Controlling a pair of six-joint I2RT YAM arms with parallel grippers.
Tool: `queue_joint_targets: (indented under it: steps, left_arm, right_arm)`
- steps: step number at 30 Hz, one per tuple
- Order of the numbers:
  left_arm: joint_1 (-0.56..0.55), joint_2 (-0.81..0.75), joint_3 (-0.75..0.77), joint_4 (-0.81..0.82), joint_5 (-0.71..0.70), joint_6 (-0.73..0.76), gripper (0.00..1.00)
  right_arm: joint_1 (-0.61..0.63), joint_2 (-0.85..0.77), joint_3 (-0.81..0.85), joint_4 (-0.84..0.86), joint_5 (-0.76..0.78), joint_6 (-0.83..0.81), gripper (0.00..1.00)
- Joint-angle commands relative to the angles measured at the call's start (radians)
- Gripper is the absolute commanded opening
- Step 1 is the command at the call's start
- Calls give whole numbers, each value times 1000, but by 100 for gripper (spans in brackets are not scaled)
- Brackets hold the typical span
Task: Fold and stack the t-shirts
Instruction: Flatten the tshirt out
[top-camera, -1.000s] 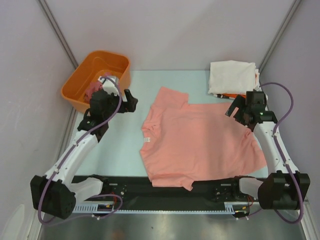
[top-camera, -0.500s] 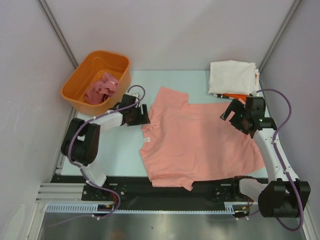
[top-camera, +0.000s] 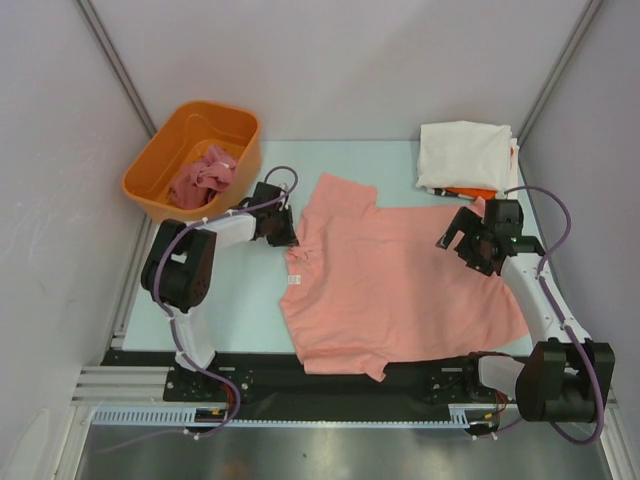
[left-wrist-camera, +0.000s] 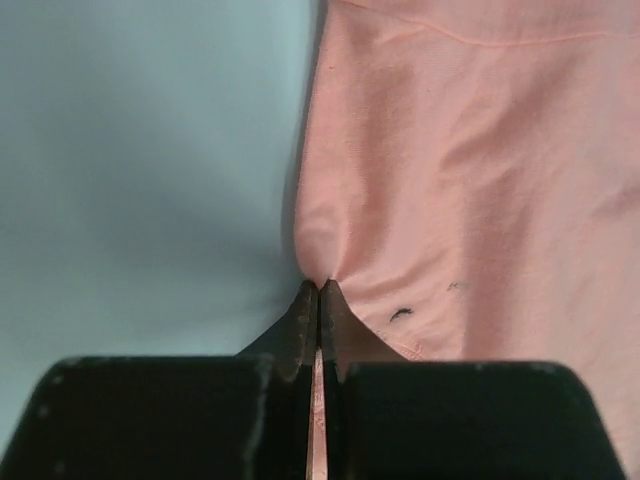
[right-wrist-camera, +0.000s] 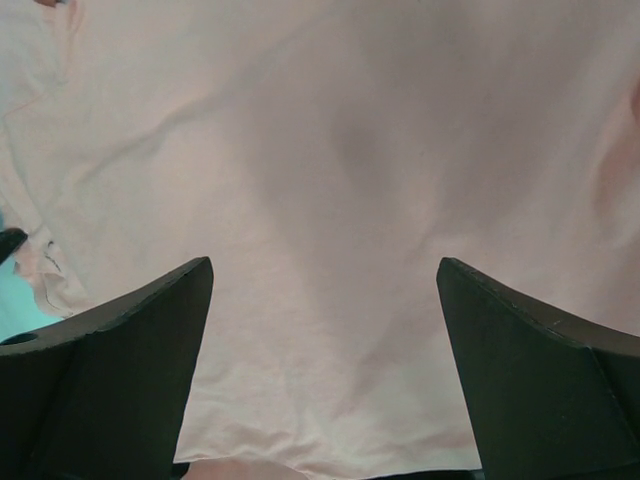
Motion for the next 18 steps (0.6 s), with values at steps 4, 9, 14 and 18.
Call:
queue_joint_targets:
  steps: [4, 9, 14, 18]
  left_arm:
    - [64, 86, 178, -167, -81, 18, 0]
    - [181, 189, 455, -307, -100, 62, 0]
    - [247, 293, 693, -435, -102, 90, 0]
    - [250, 273, 653, -456, -91, 81, 26]
  right_arm:
    - [-6, 27, -5, 60, -27, -23, 100]
    - [-8, 56, 19, 63, -26, -35, 100]
    - [-8, 101, 42, 92, -40, -8, 100]
    - [-5, 127, 42, 101, -44, 9, 100]
